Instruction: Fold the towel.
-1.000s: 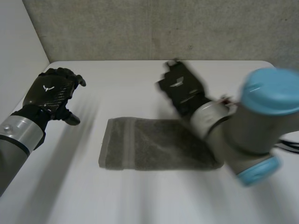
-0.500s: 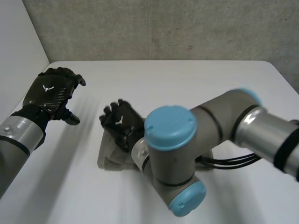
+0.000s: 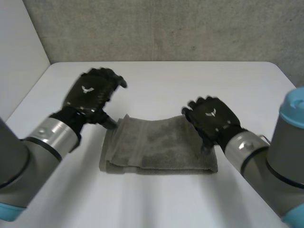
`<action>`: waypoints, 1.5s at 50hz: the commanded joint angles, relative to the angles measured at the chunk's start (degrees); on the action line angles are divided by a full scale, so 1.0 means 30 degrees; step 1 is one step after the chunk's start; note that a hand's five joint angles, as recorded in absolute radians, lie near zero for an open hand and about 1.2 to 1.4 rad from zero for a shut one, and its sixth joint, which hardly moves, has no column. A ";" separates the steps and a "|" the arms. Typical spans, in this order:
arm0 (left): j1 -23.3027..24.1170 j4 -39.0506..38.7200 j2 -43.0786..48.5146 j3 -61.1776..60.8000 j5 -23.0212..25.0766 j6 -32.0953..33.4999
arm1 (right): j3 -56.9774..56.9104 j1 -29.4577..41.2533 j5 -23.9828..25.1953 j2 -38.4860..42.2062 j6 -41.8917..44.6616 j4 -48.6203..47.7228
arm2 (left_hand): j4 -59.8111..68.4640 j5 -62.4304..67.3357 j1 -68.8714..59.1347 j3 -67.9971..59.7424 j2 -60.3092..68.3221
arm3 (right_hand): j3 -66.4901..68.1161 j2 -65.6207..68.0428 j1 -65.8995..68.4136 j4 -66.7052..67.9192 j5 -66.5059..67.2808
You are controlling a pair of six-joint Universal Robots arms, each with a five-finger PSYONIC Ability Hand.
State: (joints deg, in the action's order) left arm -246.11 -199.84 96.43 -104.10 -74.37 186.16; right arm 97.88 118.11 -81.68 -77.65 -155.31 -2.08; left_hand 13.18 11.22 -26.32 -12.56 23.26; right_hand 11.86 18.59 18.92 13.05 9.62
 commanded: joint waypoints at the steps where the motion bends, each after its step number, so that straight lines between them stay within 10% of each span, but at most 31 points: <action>1: 0.1147 -0.0385 0.2042 0.0218 -0.1280 0.0201 | 0.3410 -0.1458 0.0918 -0.0132 0.0238 -0.2179 | -0.1061 0.0200 0.1499 0.0854 -0.0480 | -0.0620 0.1145 0.1036 -0.1017 0.0801; 28: 0.1177 -0.0886 0.2339 -0.0016 -0.2456 0.0084 | 0.5256 -0.2308 0.1797 0.2563 0.0326 -0.6076 | -0.1061 -0.0024 0.1723 0.0854 -0.0704 | -0.0620 0.8154 0.8044 -0.1017 0.7810; 33: 0.1177 -0.0886 0.2281 -0.0016 -0.2456 0.0084 | 0.5314 -0.2950 0.1855 0.2447 0.0326 -0.6076 | -0.1061 -0.0080 0.1779 0.0854 -0.0760 | -0.0620 2.0430 2.0320 -0.1017 2.0086; 48: 0.0767 -0.0886 0.1227 -0.0426 -0.2485 0.0084 | 0.4787 -0.6000 0.2880 -0.1450 0.4545 -0.5402 | -0.1061 -0.0136 0.1835 0.0854 -0.0816 | -0.0620 2.0470 2.0360 -0.1017 2.0126; 66: 0.0298 -0.0915 0.0611 -0.0719 -0.2632 -0.0004 | -0.0719 0.4686 0.1711 0.2119 0.3578 -0.3410 | -0.1061 -0.0136 0.1835 0.0854 -0.0816 | -0.0620 2.0470 2.0360 -0.1017 2.0126; 75: 0.0357 -0.0915 0.0581 -0.0895 -0.2691 -0.0033 | -0.0750 0.6364 0.1562 0.4233 0.3578 -0.3439 | -0.1061 -0.0192 0.1891 0.0854 -0.0871 | -0.0620 2.0470 2.0360 -0.1017 2.0126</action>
State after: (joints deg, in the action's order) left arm -245.18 -202.61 98.22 -106.51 -82.40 186.08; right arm 95.32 135.57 -76.97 -68.03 -144.60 -12.31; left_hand 13.18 11.29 -26.32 -12.56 23.26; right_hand 11.86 72.34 74.72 13.05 65.72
